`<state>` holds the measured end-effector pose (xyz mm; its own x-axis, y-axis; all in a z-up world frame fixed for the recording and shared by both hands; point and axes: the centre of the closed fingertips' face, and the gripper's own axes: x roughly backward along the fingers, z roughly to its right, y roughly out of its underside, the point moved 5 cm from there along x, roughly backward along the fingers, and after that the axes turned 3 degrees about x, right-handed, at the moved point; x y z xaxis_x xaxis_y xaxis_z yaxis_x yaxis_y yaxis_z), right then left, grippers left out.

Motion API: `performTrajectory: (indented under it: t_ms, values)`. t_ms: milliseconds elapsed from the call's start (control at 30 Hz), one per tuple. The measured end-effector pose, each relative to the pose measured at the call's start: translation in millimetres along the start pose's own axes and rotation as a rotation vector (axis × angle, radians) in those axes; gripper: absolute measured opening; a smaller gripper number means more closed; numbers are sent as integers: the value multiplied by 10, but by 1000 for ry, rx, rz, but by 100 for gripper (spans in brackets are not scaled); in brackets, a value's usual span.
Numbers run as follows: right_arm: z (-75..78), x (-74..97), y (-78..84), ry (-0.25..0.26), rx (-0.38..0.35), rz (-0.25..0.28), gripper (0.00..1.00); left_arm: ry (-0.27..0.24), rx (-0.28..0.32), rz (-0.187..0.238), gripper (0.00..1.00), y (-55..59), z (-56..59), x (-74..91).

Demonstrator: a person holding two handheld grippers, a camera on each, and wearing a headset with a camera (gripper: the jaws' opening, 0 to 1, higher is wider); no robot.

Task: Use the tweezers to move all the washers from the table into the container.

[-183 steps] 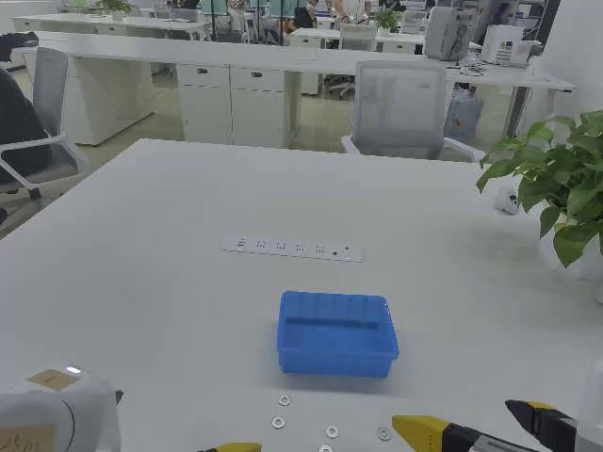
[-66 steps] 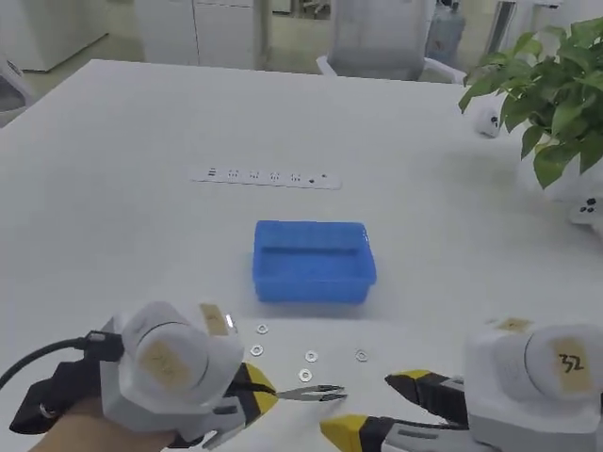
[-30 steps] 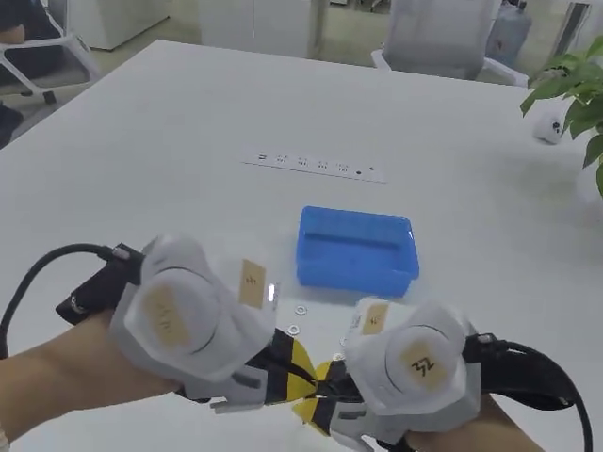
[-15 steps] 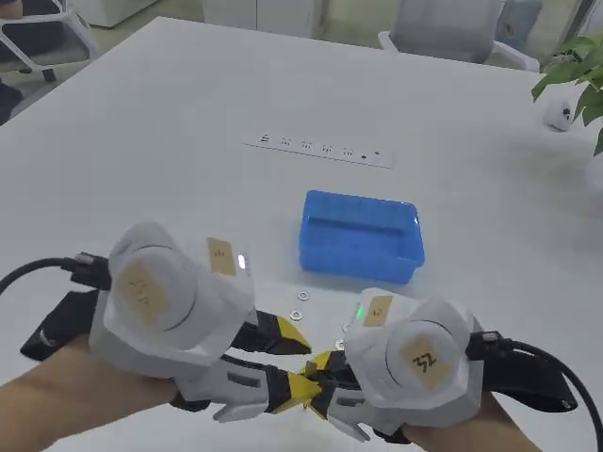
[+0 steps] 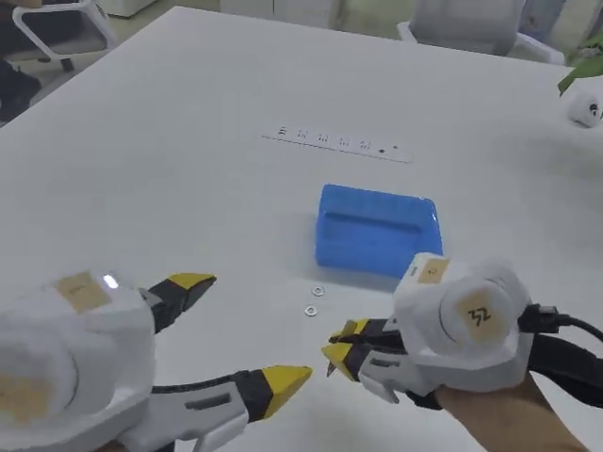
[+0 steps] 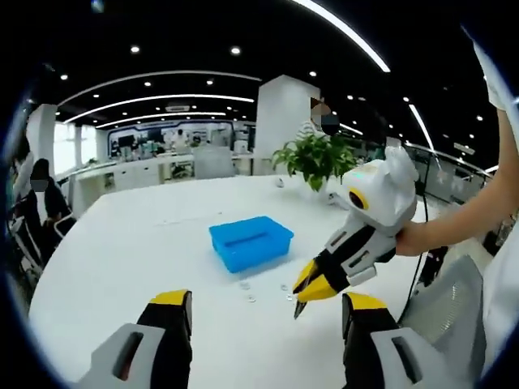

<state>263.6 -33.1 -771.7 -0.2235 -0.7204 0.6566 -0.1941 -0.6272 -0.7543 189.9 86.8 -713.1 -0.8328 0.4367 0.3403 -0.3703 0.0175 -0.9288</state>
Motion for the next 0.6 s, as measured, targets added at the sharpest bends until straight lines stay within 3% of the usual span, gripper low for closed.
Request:
performTrajectory:
  t_ms: [67,167,200,300,433,600]
  values:
    - [84,-12,-43,18,-35,22,2,11,25,49,81,-25,13,51]
    - [183,-26,-88,37,-59,29,2,-1,37,12,87,25,20,82]
    - [223,-30,-108,47,-56,36,2,-8,27,11,89,40,25,90]
    - [306,-57,-138,60,-65,44,2,-55,-75,7,95,115,6,117]
    - [361,-118,-185,65,-88,61,2,-82,-92,7,98,192,-6,165]
    - [419,-219,-211,78,-92,66,3,-122,-92,47,99,215,-77,218]
